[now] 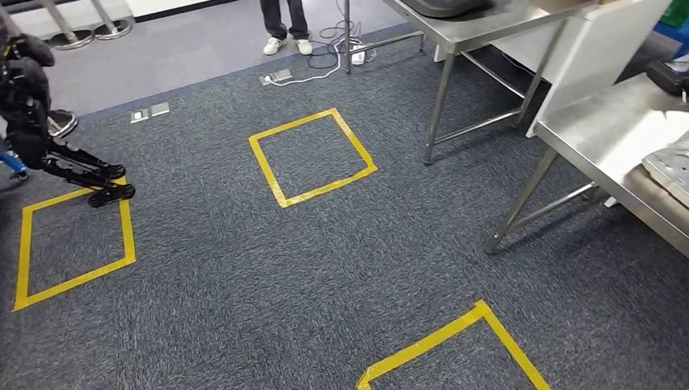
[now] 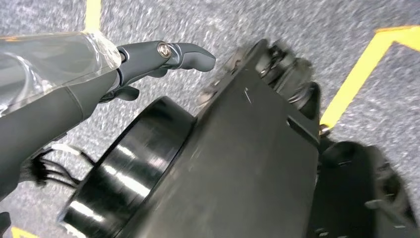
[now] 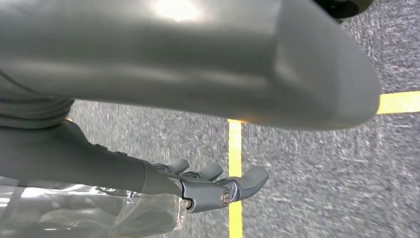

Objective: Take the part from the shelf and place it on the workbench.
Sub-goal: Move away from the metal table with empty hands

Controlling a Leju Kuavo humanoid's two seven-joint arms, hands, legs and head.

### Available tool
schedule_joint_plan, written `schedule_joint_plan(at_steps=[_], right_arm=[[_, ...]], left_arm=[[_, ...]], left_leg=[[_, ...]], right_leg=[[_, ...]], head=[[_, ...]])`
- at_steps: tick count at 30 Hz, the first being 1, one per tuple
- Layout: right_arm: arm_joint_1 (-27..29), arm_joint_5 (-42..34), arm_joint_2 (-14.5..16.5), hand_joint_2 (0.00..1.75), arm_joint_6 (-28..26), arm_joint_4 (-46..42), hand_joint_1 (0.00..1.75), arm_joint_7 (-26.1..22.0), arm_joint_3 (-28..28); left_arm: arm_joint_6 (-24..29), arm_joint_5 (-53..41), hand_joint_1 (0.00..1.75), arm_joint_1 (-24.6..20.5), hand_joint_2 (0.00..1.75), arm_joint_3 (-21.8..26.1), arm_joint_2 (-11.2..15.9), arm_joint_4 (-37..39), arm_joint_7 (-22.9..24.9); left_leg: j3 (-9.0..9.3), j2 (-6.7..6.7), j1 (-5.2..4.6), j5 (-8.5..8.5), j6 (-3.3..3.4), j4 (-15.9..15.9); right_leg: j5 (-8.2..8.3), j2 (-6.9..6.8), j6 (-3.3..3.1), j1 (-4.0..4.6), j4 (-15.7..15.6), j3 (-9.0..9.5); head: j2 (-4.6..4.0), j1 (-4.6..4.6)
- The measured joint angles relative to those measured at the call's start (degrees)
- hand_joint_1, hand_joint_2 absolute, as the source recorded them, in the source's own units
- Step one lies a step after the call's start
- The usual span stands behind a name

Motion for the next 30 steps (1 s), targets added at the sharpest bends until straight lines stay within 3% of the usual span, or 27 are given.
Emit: schedule_joint_plan(at_steps=[2,4,5,7,8,9,10,11,12,13,15,17,18,19,20,22,24,26,27,28,29,30], right_arm=[[0.02,-0.01,-0.01,0.0,0.0,0.0,0.0,0.05,0.08],[-0.01,-0.01,0.03,0.0,0.02,-0.03,0.0,0.11,0.16],[-0.08,-0.01,0.02,0.0,0.03,-0.05,0.0,0.11,0.19],[-0.2,-0.02,0.02,0.0,0.03,-0.11,0.0,0.08,0.26],[-0.18,-0.03,0.0,0.0,0.03,-0.11,0.0,0.05,0.28],[-0.09,-0.05,0.01,0.0,0.04,-0.1,0.0,0.04,0.3],[-0.01,-0.07,-0.01,0.0,0.04,-0.1,0.0,0.04,0.32],[0.1,-0.08,-0.02,0.0,0.03,-0.09,0.0,0.04,0.33],[0.19,-0.09,-0.04,0.0,0.02,-0.09,0.0,0.03,0.34],[0.21,-0.09,-0.08,0.0,0.01,-0.09,0.0,0.03,0.35],[0.23,-0.1,-0.11,0.0,0.0,-0.08,0.0,0.03,0.37],[0.2,-0.11,-0.1,0.0,0.0,-0.05,0.0,0.04,0.38],[0.15,-0.12,-0.08,0.0,0.0,-0.04,0.0,0.07,0.39],[0.1,-0.12,-0.05,0.0,0.0,-0.04,0.0,0.12,0.4],[0.05,-0.12,-0.04,0.0,0.0,-0.04,0.0,0.19,0.42],[0.04,-0.13,-0.07,0.0,0.0,-0.04,0.0,0.31,0.43],[0.11,-0.15,-0.14,0.0,0.0,-0.03,0.0,0.38,0.43],[0.2,-0.17,-0.15,0.0,0.0,-0.02,0.0,0.44,0.43],[0.2,-0.18,-0.15,0.0,0.0,-0.03,0.0,0.45,0.44],[0.17,-0.19,-0.14,0.0,0.0,-0.03,0.0,0.47,0.44],[0.12,-0.19,-0.14,0.0,0.0,-0.04,0.0,0.48,0.44],[0.08,-0.19,-0.12,0.0,0.0,-0.04,0.0,0.48,0.45]], left_arm=[[0.0,-0.03,0.0,0.2,1.75,-0.02,0.02,0.01,0.0],[-0.03,-0.03,0.0,0.3,1.75,-0.02,0.07,0.01,-0.02],[-0.07,-0.03,0.0,0.39,1.75,-0.02,0.07,0.01,-0.07],[-0.14,-0.04,0.0,0.36,1.75,-0.03,0.04,0.01,-0.14],[-0.15,-0.04,0.0,0.35,1.75,-0.04,-0.01,0.01,-0.17],[-0.15,-0.04,0.0,0.32,1.75,-0.04,-0.03,0.01,-0.17],[-0.15,-0.05,0.0,0.35,1.75,-0.05,-0.06,0.01,-0.18],[-0.15,-0.05,0.0,0.38,1.75,-0.05,-0.08,0.01,-0.19],[-0.15,-0.05,0.0,0.4,1.75,-0.05,-0.08,0.01,-0.19],[-0.15,-0.05,0.0,0.41,1.75,-0.05,-0.09,0.01,-0.2],[-0.15,-0.05,0.0,0.39,1.75,-0.05,-0.1,0.01,-0.21],[-0.15,-0.04,0.0,0.34,1.75,-0.05,-0.09,0.01,-0.21],[-0.15,-0.04,0.0,0.35,1.75,-0.05,-0.08,0.01,-0.21],[-0.15,-0.04,0.0,0.38,1.75,-0.05,-0.06,0.01,-0.21],[-0.15,-0.03,0.0,0.43,1.75,-0.05,-0.03,0.01,-0.21],[-0.15,-0.03,0.0,0.34,1.75,-0.05,0.01,0.01,-0.21],[-0.2,0.03,0.0,0.01,1.75,-0.03,0.01,0.01,-0.25],[-0.3,0.12,0.0,-0.35,1.75,0.0,-0.01,-0.01,-0.37],[-0.33,0.14,0.0,-0.42,1.75,0.01,-0.02,-0.01,-0.42],[-0.34,0.14,0.0,-0.4,1.75,0.01,-0.03,-0.01,-0.42],[-0.33,0.09,0.0,-0.26,1.75,-0.02,-0.03,-0.01,-0.36],[-0.29,0.05,0.0,-0.08,1.75,-0.03,-0.02,-0.01,-0.3]], left_leg=[[1.55,2.38,-0.85,0.83,0.59,-4.01],[1.5,1.15,-1.01,0.96,0.9,-4.49],[1.65,0.31,-0.86,1.18,1.08,-4.82],[2.13,-1.31,-0.31,1.64,1.56,-5.43],[2.17,-2.05,-0.16,1.71,1.7,-5.5],[2.17,-2.89,-0.06,1.72,1.82,-5.49],[2.19,-3.81,0.0,1.72,1.87,-5.48],[2.24,-4.76,0.06,1.71,1.87,-5.45],[2.34,-5.73,0.16,1.67,1.8,-5.4],[2.49,-6.66,0.32,1.59,1.64,-5.32],[2.6,-8.27,0.52,1.15,0.96,-4.82],[2.2,-9.54,0.55,0.83,0.13,-4.34],[1.95,-10.12,0.59,0.83,-0.22,-4.26],[1.8,-10.71,0.73,0.92,-0.47,-4.36],[1.66,-10.48,0.8,0.82,-0.69,-4.17],[0.25,-7.8,0.77,-0.82,-1.12,-1.18],[-3.36,-4.71,0.67,-4.35,-1.51,6.17],[-6.77,-4.04,0.68,-6.76,-1.61,13.15],[-7.06,-3.95,0.66,-6.47,-1.5,13.87],[-6.19,-3.75,0.61,-5.13,-1.3,12.29],[-4.2,-3.17,0.48,-3.01,-0.93,8.44],[-1.91,-1.6,0.14,-1.13,-0.39,3.9]], right_leg=[[-0.23,-1.24,0.34,0.16,0.03,0.08],[-0.47,-2.59,0.81,0.17,-0.05,0.23],[-0.76,-2.07,1.11,0.05,0.15,0.39],[-2.88,1.4,1.56,-0.12,3.38,-0.72],[-4.63,3.47,1.66,-0.24,6.89,-2.31],[-6.51,4.6,1.74,-0.25,11.1,-4.43],[-7.73,4.98,1.86,-0.3,14.81,-6.46],[-7.87,5.05,1.98,-0.35,16.85,-7.75],[-6.76,5.09,2.1,-0.45,16.52,-7.94],[-4.66,5.29,2.25,-0.61,13.93,-7.04],[-0.35,7.47,2.7,-1.2,5.75,-3.66],[1.07,9.56,2.6,-1.55,1.26,-1.78],[0.82,9.73,2.24,-1.46,0.9,-1.64],[0.85,9.05,1.78,-1.37,0.94,-1.66],[0.87,8.33,1.38,-1.3,0.86,-1.62],[0.89,6.84,0.65,-1.25,0.72,-1.54],[0.72,5.25,0.18,-0.94,0.71,-1.49],[0.48,3.5,-0.08,-0.61,0.72,-1.36],[0.33,2.71,-0.14,-0.48,0.72,-1.22],[0.16,1.98,-0.16,-0.36,0.72,-0.99],[-0.03,1.34,-0.14,-0.26,0.71,-0.68],[-0.22,0.82,-0.11,-0.2,0.68,-0.38]], head=[[0.0,0.02],[0.0,0.04],[0.0,0.06],[0.0,0.13],[0.0,0.19],[0.0,0.24],[0.0,0.29],[0.0,0.3],[0.0,0.31],[0.0,0.31],[0.0,0.31],[0.0,0.28],[0.0,0.27],[0.0,0.25],[0.0,0.26],[0.0,0.1],[0.0,-0.08],[0.0,-0.08],[0.0,-0.08],[0.0,-0.09],[0.0,-0.09],[0.0,-0.08]])
